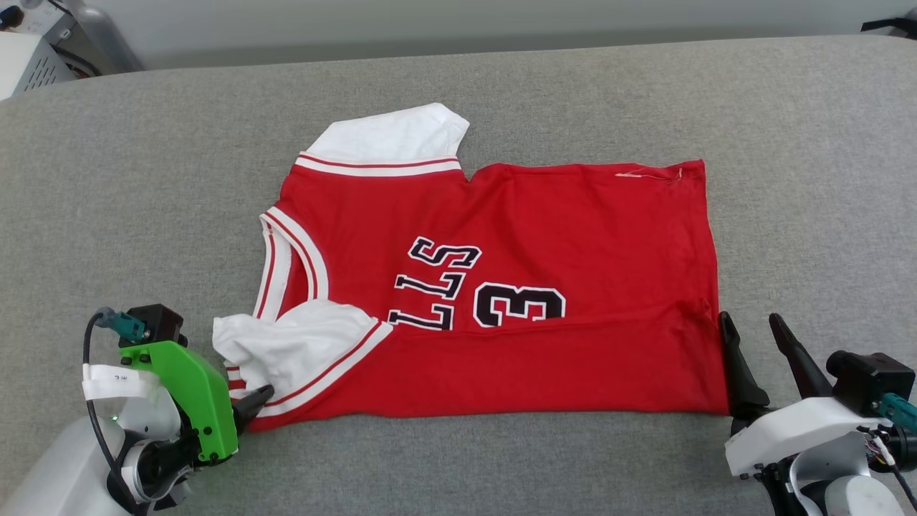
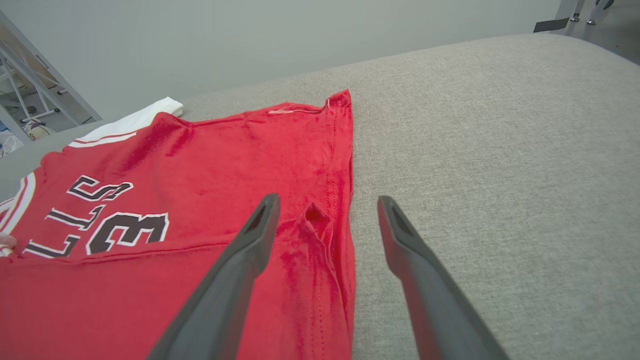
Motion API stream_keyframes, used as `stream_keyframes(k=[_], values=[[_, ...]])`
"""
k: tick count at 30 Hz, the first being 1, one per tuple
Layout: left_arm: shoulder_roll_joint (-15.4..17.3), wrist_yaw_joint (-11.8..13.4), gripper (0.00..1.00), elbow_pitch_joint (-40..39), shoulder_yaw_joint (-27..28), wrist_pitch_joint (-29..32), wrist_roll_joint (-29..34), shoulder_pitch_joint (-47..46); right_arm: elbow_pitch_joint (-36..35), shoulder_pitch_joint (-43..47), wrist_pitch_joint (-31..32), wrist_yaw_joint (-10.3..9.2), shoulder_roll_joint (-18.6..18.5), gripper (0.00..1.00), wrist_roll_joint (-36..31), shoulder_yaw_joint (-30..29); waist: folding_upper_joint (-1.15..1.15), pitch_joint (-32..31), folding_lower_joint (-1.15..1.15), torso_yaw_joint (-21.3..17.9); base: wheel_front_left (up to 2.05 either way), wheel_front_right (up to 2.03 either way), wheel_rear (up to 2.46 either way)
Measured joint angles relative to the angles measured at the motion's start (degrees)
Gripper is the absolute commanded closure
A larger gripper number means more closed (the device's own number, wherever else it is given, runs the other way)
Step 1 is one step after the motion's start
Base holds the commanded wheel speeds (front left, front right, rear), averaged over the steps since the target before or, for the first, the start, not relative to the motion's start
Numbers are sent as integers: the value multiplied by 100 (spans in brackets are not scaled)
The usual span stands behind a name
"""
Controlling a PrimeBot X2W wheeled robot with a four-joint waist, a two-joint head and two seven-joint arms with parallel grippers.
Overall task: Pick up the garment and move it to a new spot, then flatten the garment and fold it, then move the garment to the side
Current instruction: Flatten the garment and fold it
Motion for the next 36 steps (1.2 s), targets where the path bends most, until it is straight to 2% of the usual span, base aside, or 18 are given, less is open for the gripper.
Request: stream_keyframes(k=[6, 12, 15, 20, 24, 32, 33, 34, 35, 36], values=[[-145, -129, 100, 186, 10, -180, -40, -76, 116, -14, 630, 0, -99, 0, 285, -223, 0, -66, 0, 12, 0, 0, 0], [-133, -151, 100, -56, -12, -402, 66, -8, 89, 29, 2079, 0, -408, 0, 541, -475, 0, -182, 0, 127, 0, 0, 0], [-78, -45, 100, -448, -4, -445, 125, 114, -151, 40, 2873, 0, -561, 0, 693, -465, 0, -222, 0, 212, 0, 0, 0], [33, 124, 100, -1037, 20, -526, 203, 246, -491, 19, 3841, 0, -751, 0, 836, -299, 0, -211, 0, 335, 0, 0, 0], [56, 209, 100, -1412, 35, -570, 234, 274, -501, -103, 4306, 0, -861, 0, 903, -66, 0, -118, 0, 413, 0, 0, 0], [47, 280, 100, -1678, 41, -641, 322, 320, -166, -198, 4748, -1, -871, 0, 961, 91, -1, 86, 0, 590, 0, 0, 0], [43, 280, 100, -1683, 37, -644, 322, 339, -116, -198, 4815, -2, -861, 13, 964, 93, 0, 104, 0, 600, 0, 0, 0], [40, 279, 100, -1684, 34, -667, 322, 360, -79, -203, 4878, -2, -853, 64, 981, 97, 0, 127, 0, 611, 0, 0, 0], [36, 275, 100, -1681, 33, -673, 322, 374, -56, -225, 4924, -2, -855, 96, 1003, 100, 0, 145, 0, 620, 0, 0, 0], [31, 274, 100, -1682, 31, -687, 322, 377, -41, -236, 4952, -2, -854, 100, 1022, 102, 0, 156, 0, 627, 0, 0, 0]])
